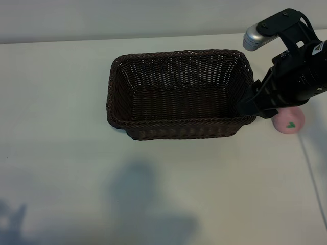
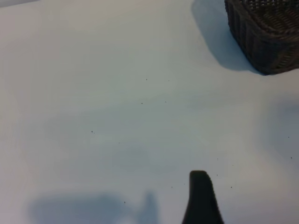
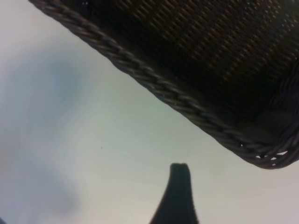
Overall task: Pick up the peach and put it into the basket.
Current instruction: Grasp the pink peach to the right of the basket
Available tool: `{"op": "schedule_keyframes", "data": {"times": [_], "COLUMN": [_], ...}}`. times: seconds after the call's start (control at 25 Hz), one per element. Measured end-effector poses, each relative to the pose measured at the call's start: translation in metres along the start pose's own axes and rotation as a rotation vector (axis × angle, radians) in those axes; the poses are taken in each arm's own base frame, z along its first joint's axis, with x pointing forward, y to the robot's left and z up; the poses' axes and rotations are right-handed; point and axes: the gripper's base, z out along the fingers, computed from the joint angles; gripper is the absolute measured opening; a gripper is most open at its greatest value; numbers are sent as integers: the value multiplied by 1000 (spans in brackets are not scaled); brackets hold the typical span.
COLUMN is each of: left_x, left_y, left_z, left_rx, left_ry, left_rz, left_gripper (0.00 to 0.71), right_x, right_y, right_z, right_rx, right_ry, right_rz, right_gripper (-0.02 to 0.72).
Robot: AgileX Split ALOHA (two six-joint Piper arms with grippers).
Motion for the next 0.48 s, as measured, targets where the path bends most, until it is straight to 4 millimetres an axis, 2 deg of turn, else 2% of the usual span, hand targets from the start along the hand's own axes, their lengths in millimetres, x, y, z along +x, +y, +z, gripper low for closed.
{"op": "schedule_keyframes", "data": {"times": [0.16,0.48], "left_x": [0,0], "left_y": [0,0], "left_z": [0,0], "left_rx": [1,1], "left_ry": [-1,-1], "left_rz": [1,0], "left_gripper": [499,498], "right_x": [1,4], "right_y": [-4,-35], "right_z": [-1,-5], "right_rx": [41,365], "right_ry": [14,46], "right_rz": [27,148], "right_gripper": [594,594]}}
